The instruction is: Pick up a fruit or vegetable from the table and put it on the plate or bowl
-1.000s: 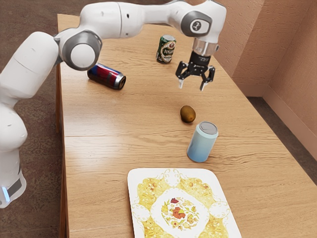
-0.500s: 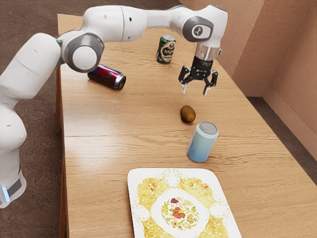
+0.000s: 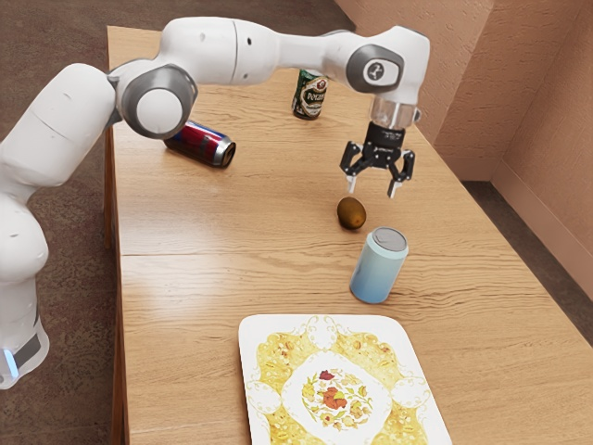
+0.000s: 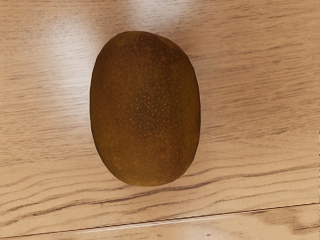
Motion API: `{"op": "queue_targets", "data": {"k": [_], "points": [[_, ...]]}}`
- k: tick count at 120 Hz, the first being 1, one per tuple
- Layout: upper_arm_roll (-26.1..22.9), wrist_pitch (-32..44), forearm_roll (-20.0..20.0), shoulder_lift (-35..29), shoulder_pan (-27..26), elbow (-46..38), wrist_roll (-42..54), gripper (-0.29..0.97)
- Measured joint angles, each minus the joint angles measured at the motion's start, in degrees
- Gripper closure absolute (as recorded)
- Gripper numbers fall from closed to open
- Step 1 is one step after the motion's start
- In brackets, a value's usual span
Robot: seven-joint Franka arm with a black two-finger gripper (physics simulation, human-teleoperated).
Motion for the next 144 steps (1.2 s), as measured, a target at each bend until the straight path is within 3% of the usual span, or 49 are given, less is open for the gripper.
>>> {"op": "queue_targets", "data": {"k": [78, 120, 144], "points": [[0.3, -0.8, 0.4, -2.0, 0.7, -0.4, -0.5, 0.00], [0.8, -1.3, 0.0, -9.8, 2.6, -10.8, -0.7, 0.00], [0.3, -1.3, -0.1, -8.9, 4.4, -9.3, -0.4, 0.00]]}}
